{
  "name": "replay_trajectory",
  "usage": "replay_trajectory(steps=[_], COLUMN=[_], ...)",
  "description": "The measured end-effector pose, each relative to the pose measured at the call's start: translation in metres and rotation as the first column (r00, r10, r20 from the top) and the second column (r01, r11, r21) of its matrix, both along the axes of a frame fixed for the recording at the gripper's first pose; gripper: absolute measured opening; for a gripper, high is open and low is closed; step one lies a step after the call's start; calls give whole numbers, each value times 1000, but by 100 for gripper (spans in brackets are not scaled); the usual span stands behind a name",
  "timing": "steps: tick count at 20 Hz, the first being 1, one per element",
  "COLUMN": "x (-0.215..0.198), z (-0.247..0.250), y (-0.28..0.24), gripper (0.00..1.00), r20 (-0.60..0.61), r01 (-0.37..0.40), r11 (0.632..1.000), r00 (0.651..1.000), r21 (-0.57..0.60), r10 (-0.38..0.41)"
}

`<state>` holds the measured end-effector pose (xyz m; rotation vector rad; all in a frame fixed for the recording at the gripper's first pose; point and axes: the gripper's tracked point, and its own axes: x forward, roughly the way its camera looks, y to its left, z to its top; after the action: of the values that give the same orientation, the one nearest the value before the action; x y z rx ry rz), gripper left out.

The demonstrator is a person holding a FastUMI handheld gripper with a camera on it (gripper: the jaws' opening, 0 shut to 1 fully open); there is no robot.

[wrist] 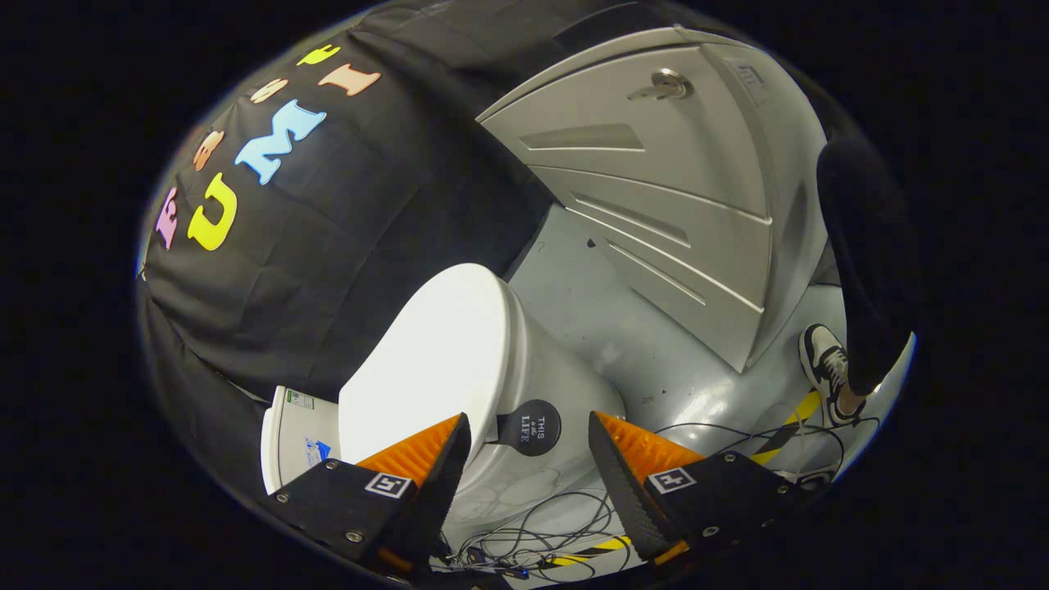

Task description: Open the toilet lid.

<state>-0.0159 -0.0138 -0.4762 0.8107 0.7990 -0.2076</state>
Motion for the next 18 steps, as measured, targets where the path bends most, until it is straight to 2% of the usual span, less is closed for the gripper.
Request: replay_trajectory(steps=[5, 8, 9, 11, 13, 15, 18], x=[0, 14, 16, 17, 18, 24, 20], z=[-20, -24, -28, -33, -33, -27, -31], y=[0, 0, 0, 4, 3, 4, 12], gripper=[84, 78, 69, 60, 51, 39, 31], r20=[-12, 38, 47, 48, 50, 79, 56], r01=[2, 80, 98, 126, 136, 125, 96], r11=[999, 982, 974, 956, 951, 953, 962], r00=[1000, 995, 993, 989, 987, 985, 992], r21=[52, 171, 204, 267, 277, 277, 257], r10=[-2, -88, -110, -143, -155, -152, -114])
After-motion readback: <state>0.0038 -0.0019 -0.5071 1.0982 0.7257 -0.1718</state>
